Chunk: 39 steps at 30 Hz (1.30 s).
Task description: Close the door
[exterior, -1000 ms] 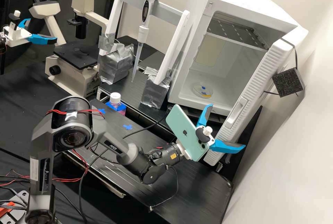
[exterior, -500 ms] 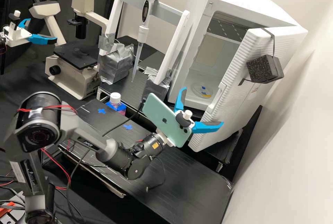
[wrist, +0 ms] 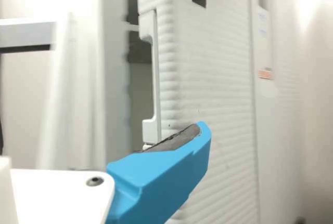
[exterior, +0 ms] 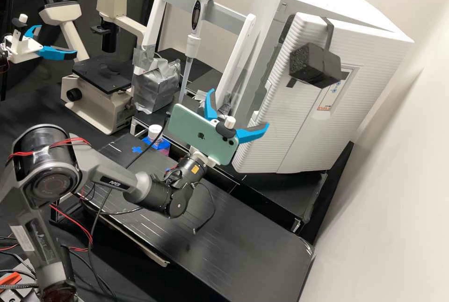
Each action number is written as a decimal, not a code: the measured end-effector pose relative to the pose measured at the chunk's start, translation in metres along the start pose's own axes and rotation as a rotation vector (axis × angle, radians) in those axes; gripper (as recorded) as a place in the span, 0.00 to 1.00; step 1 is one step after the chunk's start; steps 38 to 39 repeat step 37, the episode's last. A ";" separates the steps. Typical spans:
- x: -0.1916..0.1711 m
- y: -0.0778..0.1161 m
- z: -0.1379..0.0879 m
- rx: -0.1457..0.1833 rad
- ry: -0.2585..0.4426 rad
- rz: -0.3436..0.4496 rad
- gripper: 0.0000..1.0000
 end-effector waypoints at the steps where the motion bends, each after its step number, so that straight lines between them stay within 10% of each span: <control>1: 0.002 -0.003 -0.002 0.000 0.014 -0.014 1.00; 39: -0.040 -0.055 -0.044 0.041 0.016 0.040 1.00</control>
